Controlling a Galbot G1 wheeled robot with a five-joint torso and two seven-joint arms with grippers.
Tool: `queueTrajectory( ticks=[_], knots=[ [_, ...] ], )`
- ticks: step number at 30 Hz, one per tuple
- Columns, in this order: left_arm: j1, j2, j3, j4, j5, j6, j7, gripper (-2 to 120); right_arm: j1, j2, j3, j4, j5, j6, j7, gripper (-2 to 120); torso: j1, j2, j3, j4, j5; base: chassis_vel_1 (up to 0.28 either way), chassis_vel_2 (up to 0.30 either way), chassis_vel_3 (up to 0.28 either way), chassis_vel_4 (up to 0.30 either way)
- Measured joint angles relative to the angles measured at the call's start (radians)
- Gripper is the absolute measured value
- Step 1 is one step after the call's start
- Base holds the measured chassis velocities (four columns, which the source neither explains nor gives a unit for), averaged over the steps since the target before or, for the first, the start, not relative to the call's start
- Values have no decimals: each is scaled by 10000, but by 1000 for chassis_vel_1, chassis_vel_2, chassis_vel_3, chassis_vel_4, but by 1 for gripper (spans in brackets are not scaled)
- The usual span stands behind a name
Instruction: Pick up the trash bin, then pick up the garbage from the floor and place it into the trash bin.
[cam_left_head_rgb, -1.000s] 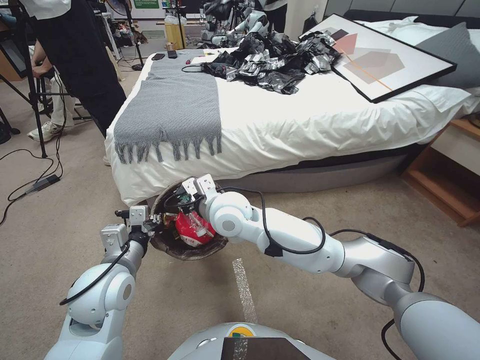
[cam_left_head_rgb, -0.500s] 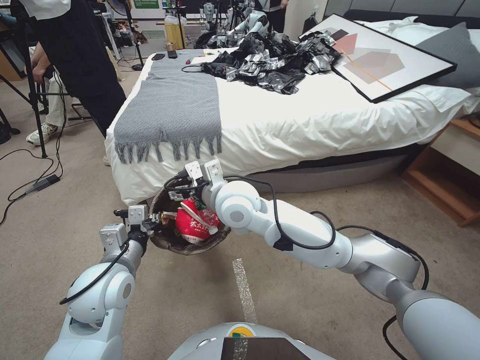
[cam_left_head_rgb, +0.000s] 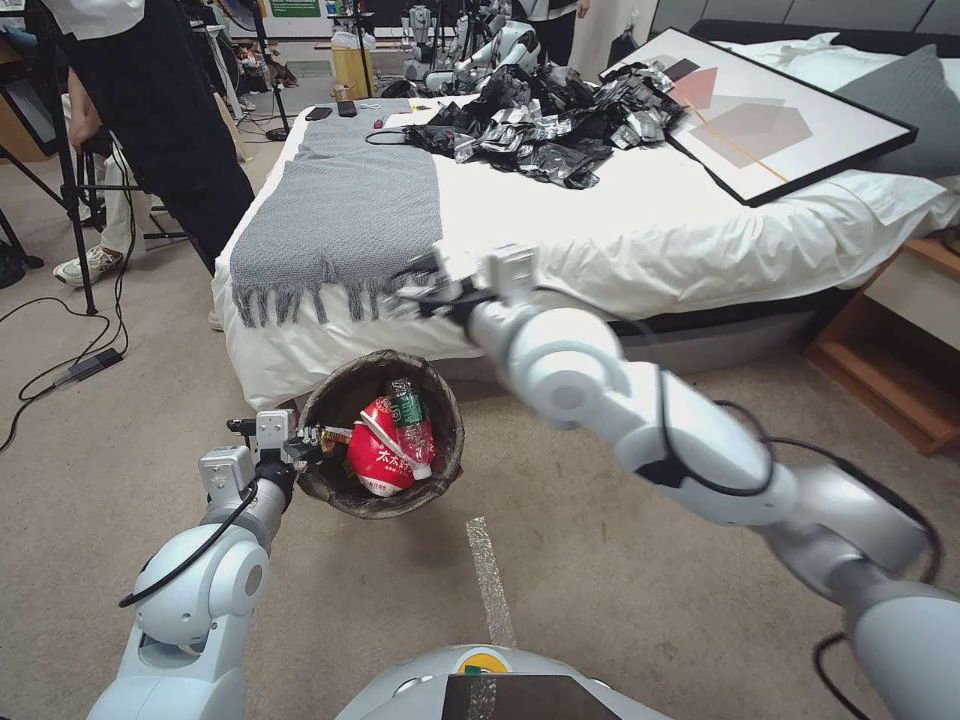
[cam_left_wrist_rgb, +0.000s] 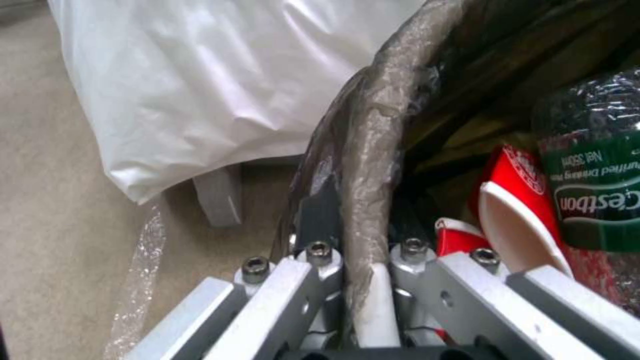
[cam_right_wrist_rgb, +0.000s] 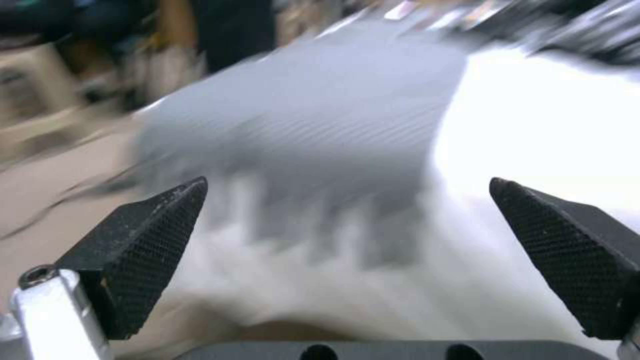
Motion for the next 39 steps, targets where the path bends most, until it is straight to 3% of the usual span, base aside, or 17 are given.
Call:
queueTrajectory(
  ticks=[1, 3, 4, 6, 7, 8, 9, 10, 11, 14, 15, 18, 19, 22, 29, 39],
  knots=[
    [0, 0, 0, 0, 0, 0, 0, 0, 0, 0, 0, 0, 0, 0, 0, 100, 0, 0, 0, 0, 0, 0, 0, 0, 0],
    [-7, 14, -18, 43, 17, 0, -1, 0, -1090, -921, 1120, 226, -1841, 809, -884, 100, 0, 0, -1, -2, 3, 0, 0, 0, 0],
    [-7, 14, -18, 43, 17, 0, -1, 0, -1090, -921, 1120, 226, -1841, 809, -884, 100, 0, 0, -1, -2, 3, 0, 0, 0, 0],
    [-15, 18, -17, 57, 23, 0, 6, 0, -2151, -1416, 1999, 353, -2915, 1237, -1286, 100, 0, -1, 0, -2, 5, 0, 0, 0, 0],
    [-29, 12, 6, 67, 37, 0, 4, 0, -3078, -1655, 3002, 454, -3775, 1545, -1505, 100, 0, 0, -1, -4, 5, 0, 0, 0, 0],
    [-29, 12, 6, 67, 37, 0, 4, 0, -3078, -1655, 3002, 454, -3775, 1545, -1505, 100, 0, 0, -1, -4, 5, 0, 0, 0, 0],
    [-31, 6, 20, 67, 44, 0, 4, 0, -3645, -1713, 3622, 477, -4334, 1746, -1634, 100, 0, 0, -1, -1, 0, 0, 0, 0, 0],
    [-32, 5, 35, 67, 43, 0, 3, 0, -4377, -1726, 4339, 479, -5018, 2000, -1801, 100, 0, 0, -1, -2, 0, 0, 0, 0, 0],
    [-32, 5, 35, 67, 43, 0, 3, 0, -4377, -1726, 4339, 479, -5018, 2000, -1801, 100, 0, 0, -1, -2, 0, 0, 0, 0, 0],
    [-8, 11, 31, 63, 46, 0, -11, 0, -6591, -1390, 6155, 230, -7167, 2926, -2436, 100, 0, 0, -1, -2, 1, 0, 0, 0, 0],
    [-8, 11, 31, 63, 46, 0, -11, 0, -6591, -1390, 6155, 230, -7167, 2926, -2436, 100, 0, 0, -1, -2, 1, 0, 0, 0, 0],
    [36, 17, 19, 62, 38, 0, -45, 0, -8689, -421, 7819, -251, -9853, 4225, -3136, 100, 0, 0, -1, -2, -2, 0, 0, 0, 0],
    [36, 17, 19, 62, 38, 0, -45, 0, -8689, -421, 7819, -251, -9853, 4225, -3136, 100, 0, 0, -1, -2, -2, 0, 0, 0, 0],
    [81, 5, 30, 74, 51, -69, -102, 0, -9860, 745, 8602, -535, -11022, 5241, -3383, 100, 0, 0, -1, 0, -3, 0, 0, 0, 0],
    [168, 58, 72, 86, 31, -103, -149, 0, -10856, 2333, 9102, -983, -12197, 6909, -3542, 100, 0, 0, -1, 0, -1, 0, 0, 0, 0],
    [211, 64, 109, 37, 113, -176, -190, 0, -10823, 3080, 9171, -1426, -12716, 7277, -3836, 100, 0, 0, 0, 1, -3, 0, 0, 0, 0]
  ],
)
